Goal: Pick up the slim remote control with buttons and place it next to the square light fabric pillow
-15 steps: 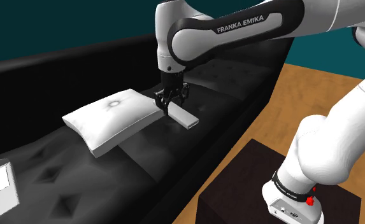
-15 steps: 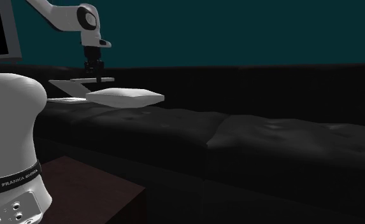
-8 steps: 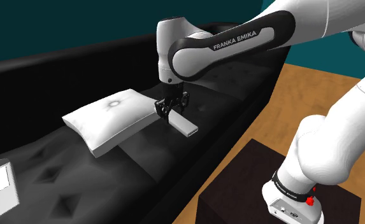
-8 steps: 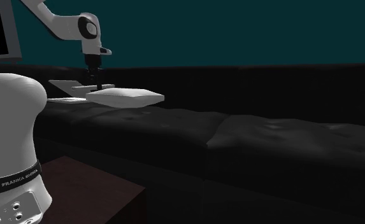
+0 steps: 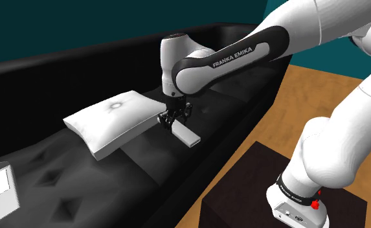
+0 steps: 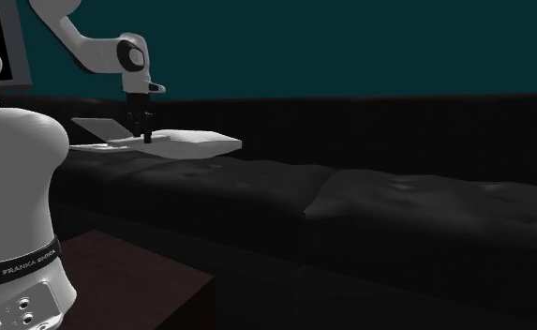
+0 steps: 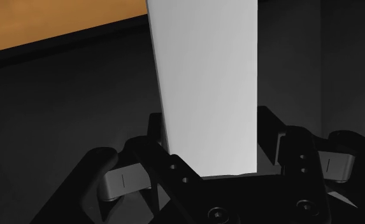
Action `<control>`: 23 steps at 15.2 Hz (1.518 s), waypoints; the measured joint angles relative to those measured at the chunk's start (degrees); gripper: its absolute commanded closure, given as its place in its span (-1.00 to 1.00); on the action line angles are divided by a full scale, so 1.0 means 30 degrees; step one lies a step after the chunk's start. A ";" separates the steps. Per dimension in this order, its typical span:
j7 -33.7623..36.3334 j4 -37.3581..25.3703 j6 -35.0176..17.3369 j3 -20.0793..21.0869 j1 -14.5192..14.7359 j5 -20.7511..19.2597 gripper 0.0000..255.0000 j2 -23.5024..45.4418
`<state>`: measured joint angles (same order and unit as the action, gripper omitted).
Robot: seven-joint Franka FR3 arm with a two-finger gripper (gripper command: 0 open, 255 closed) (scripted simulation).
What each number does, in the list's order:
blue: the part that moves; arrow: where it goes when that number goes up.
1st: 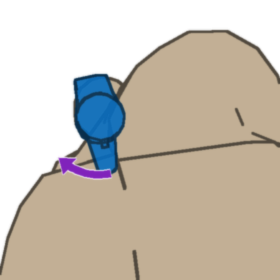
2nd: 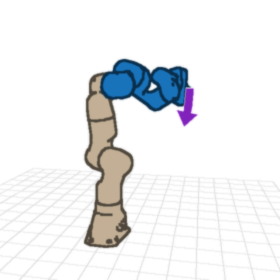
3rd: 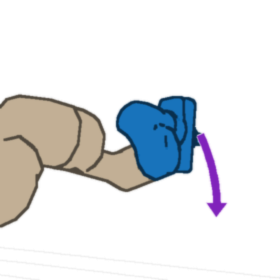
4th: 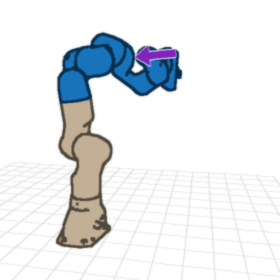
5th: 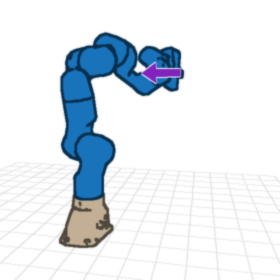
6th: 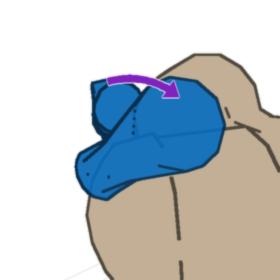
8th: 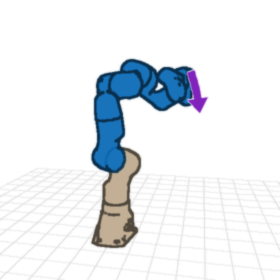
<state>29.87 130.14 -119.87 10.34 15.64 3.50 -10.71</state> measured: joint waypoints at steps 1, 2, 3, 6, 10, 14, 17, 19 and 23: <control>0.0009 0.0131 -0.0279 0.0012 -0.0002 -0.0019 1.00 0.0148; 0.0011 0.0279 -0.0556 0.0020 -0.0005 -0.0033 1.00 0.0278; 0.0053 0.0401 -0.0829 0.0051 0.0008 -0.0048 1.00 0.0429; 0.0050 0.0970 -0.1632 0.0071 0.0009 -0.0068 1.00 0.0663; 0.0138 0.1455 -0.2662 0.0133 0.0024 -0.0140 1.00 0.1215; 0.0183 0.1948 -0.3759 0.0159 0.0012 -0.0238 1.00 0.1825; 0.0222 0.2254 -0.4601 0.0169 -0.0004 -0.0337 1.00 0.2370; 0.0241 0.2338 -0.4801 0.0175 -0.0003 -0.0360 1.00 0.2486; 0.0250 0.2374 -0.4856 0.0181 0.0002 -0.0362 1.00 0.2497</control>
<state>30.62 137.26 -134.44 10.88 15.64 2.41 -3.22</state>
